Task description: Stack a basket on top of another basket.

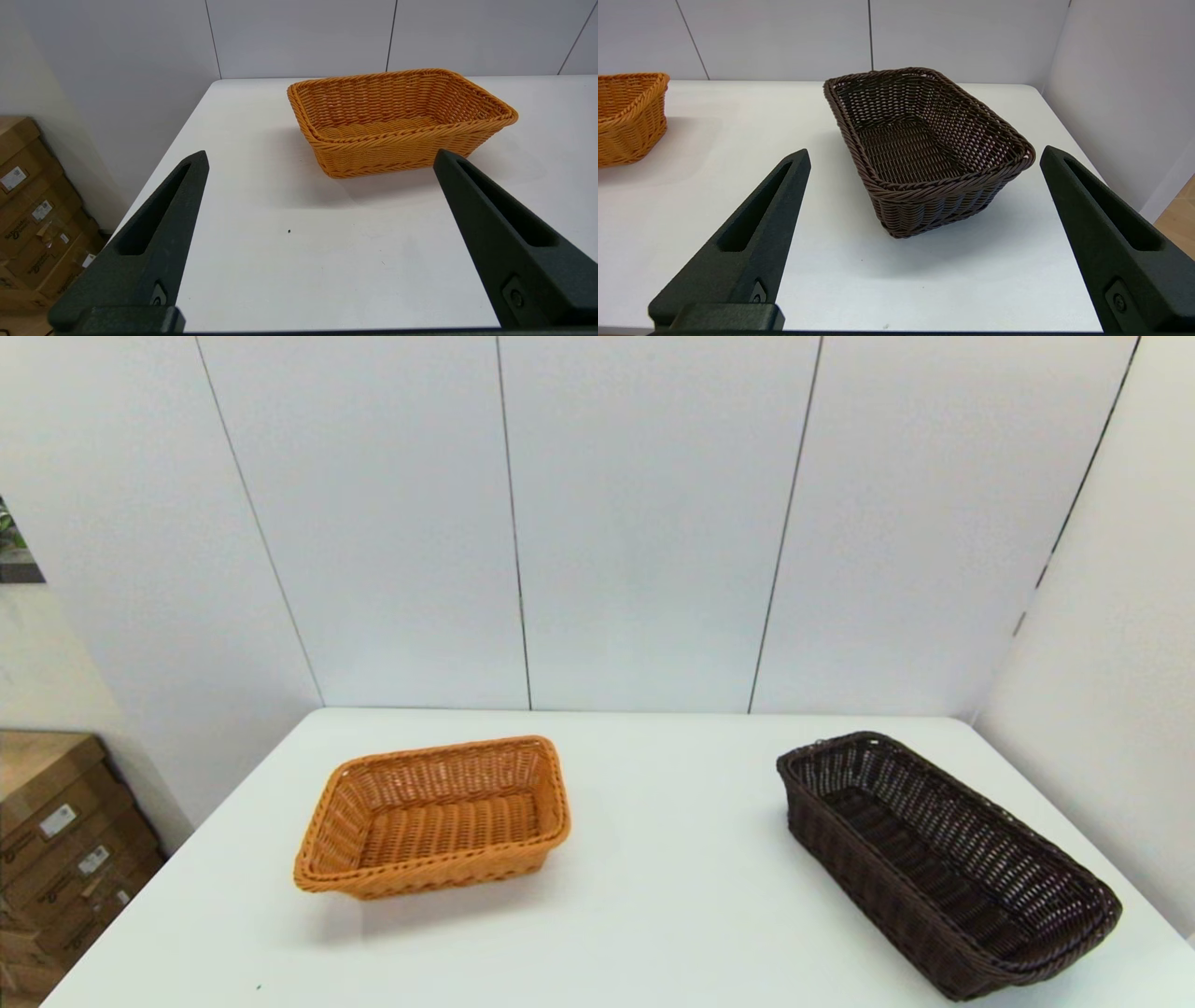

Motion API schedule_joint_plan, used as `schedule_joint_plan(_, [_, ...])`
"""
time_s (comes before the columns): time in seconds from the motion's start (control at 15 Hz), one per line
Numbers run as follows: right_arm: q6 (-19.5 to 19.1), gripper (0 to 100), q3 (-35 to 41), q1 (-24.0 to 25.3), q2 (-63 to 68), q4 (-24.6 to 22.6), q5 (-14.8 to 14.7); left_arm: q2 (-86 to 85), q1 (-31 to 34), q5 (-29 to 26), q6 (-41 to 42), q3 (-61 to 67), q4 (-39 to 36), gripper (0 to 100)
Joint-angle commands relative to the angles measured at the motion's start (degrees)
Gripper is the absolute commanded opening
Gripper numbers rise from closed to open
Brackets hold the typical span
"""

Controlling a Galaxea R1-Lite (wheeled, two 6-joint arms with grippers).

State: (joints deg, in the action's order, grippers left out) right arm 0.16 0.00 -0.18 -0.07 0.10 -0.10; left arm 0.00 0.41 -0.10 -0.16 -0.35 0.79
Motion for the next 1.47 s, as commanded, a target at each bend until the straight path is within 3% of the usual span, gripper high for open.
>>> schedule_joint_plan(0.07, [0.0, 100, 0.0, 0.0, 0.1, 0.0, 0.0, -0.1, 0.0, 0.0, 0.0, 0.0, 0.0, 100])
schedule_joint_plan(1.47, [0.0, 100, 0.0, 0.0, 0.1, 0.0, 0.0, -0.1, 0.0, 0.0, 0.0, 0.0, 0.0, 100])
